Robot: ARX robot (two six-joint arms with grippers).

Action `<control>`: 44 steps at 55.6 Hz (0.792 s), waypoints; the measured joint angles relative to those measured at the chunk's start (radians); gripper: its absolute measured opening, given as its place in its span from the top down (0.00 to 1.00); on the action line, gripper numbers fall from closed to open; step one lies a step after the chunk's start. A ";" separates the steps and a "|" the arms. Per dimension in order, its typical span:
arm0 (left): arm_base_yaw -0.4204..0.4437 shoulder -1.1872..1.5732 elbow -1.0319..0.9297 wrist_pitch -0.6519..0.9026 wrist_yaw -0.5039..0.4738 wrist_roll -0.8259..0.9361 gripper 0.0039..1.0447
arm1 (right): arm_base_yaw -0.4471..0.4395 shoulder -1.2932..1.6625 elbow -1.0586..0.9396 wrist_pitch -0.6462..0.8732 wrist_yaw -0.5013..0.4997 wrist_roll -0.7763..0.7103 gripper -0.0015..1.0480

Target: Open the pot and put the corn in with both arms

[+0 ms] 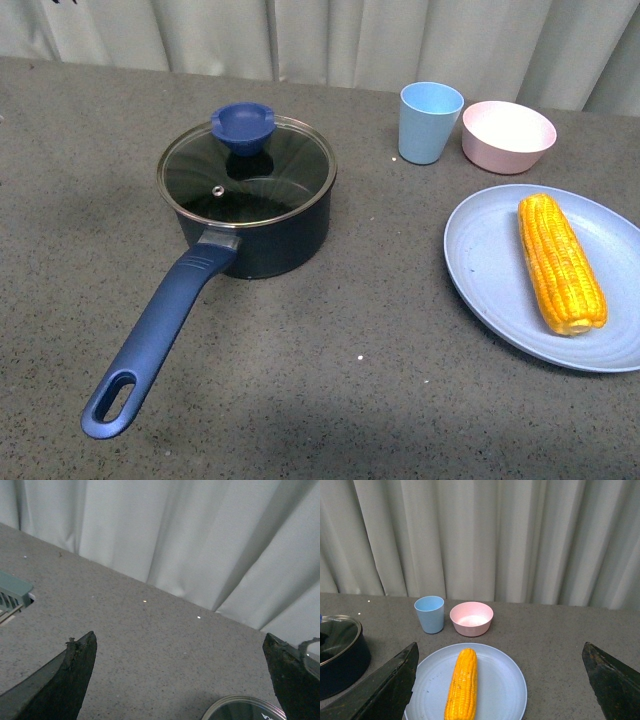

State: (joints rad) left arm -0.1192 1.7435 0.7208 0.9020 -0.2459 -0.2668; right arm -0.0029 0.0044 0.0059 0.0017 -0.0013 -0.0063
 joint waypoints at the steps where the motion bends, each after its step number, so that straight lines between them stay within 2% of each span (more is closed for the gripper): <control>1: -0.003 0.008 0.006 -0.003 0.005 -0.002 0.06 | 0.000 0.000 0.000 0.000 0.000 0.000 0.09; 25: -0.051 0.145 0.135 -0.068 0.093 0.000 0.06 | 0.000 0.000 0.000 0.000 0.000 0.000 0.09; 44: -0.139 0.192 0.151 -0.067 0.185 0.041 0.06 | 0.000 0.000 0.000 0.000 0.000 0.000 0.09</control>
State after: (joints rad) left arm -0.2584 1.9354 0.8722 0.8352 -0.0608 -0.2260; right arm -0.0029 0.0044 0.0059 0.0017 -0.0017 -0.0063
